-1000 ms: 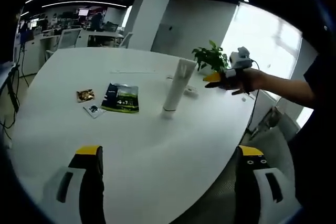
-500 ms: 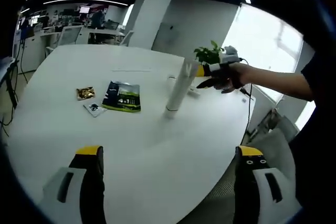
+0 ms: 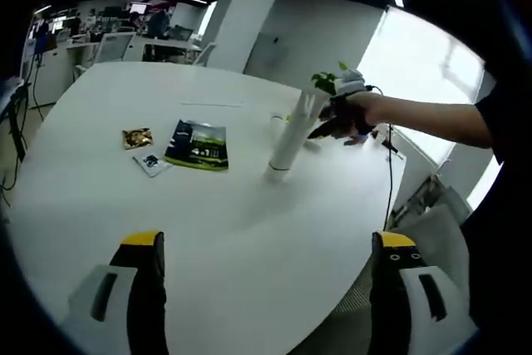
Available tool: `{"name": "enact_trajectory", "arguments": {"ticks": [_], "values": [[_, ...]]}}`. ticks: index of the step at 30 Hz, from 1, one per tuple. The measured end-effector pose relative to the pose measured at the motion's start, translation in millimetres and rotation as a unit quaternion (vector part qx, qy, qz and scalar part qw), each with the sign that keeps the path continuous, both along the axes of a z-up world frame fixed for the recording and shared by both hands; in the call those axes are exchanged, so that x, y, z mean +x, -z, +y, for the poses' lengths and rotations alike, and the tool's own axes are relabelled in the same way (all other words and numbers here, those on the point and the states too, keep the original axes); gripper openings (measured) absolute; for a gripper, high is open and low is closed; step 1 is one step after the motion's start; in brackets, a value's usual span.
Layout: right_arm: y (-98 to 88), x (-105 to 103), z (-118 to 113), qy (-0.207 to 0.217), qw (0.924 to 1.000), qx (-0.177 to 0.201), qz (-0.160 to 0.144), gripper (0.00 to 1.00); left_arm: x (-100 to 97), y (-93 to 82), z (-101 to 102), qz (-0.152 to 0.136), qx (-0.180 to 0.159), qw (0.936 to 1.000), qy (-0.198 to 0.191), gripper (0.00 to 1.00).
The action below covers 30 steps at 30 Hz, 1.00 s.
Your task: Arrange the skincare products in the storage area until every visible bottle or jar stands upright without overlapping.
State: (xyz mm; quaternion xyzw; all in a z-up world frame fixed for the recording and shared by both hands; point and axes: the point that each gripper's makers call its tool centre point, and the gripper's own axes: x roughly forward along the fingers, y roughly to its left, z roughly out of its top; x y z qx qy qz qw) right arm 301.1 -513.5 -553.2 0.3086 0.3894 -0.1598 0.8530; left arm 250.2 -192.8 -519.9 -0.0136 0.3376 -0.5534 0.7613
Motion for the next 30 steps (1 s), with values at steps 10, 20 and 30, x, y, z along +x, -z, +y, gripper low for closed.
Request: {"name": "enact_trajectory", "arguments": {"ticks": [10, 20, 30], "values": [[21.1, 19, -22, -0.003, 0.9928, -0.111, 0.046, 0.58, -1.5, 4.1, -3, 0.008, -0.002, 1.0000, 0.001, 0.95], [42.4, 25, -27, -0.026, 0.9845, -0.156, 0.076, 0.46, 4.2, 10.4, 11, 0.012, 0.006, 0.9998, -0.012, 0.95], [35.6, 19, -22, -0.041, 0.9836, -0.163, 0.066, 0.27, 1.7, 13.9, 5, 0.018, 0.006, 0.9998, -0.008, 0.95]]}}
